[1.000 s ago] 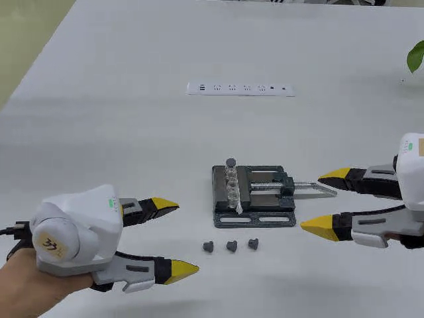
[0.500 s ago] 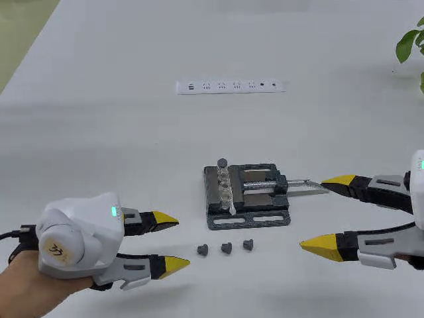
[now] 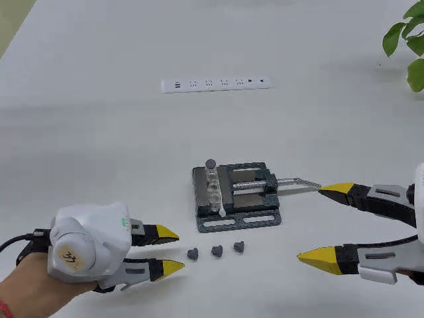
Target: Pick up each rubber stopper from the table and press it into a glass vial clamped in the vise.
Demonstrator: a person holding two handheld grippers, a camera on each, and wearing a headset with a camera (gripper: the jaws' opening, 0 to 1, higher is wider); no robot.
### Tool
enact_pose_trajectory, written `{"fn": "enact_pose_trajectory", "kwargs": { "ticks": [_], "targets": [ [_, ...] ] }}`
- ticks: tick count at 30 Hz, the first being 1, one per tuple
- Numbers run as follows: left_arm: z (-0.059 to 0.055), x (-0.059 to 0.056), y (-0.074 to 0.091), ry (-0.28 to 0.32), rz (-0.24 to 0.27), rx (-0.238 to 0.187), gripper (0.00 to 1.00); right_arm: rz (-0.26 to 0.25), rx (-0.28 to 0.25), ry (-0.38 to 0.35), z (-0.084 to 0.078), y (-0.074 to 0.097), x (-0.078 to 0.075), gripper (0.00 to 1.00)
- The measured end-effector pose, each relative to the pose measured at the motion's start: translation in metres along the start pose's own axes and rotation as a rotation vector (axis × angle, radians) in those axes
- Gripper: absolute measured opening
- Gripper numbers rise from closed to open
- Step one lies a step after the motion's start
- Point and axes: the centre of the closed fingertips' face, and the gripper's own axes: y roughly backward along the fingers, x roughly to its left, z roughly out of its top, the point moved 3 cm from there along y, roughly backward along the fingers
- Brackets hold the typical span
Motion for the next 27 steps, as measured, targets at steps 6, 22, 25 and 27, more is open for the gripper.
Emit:
{"fn": "enact_pose_trajectory", "kwargs": {
  "ticks": [6, 22, 25, 27],
  "targets": [
    [-0.004, 0.001, -0.01, -0.009, -0.021, 0.017, 0.17, -0.012, -0.001, -0.012, -0.001, 0.004, -0.004, 0.65],
    [-0.008, 0.0, -0.025, -0.023, -0.047, 0.029, 0.11, -0.026, 0.011, -0.026, -0.008, 0.011, -0.003, 0.65],
    [-0.009, 0.0, -0.026, -0.025, -0.051, 0.029, 0.09, -0.029, 0.01, -0.027, -0.007, 0.011, -0.003, 0.65],
    [-0.009, 0.0, -0.027, -0.026, -0.051, 0.03, 0.08, -0.031, 0.012, -0.027, -0.007, 0.01, -0.002, 0.65]
  ]
}}
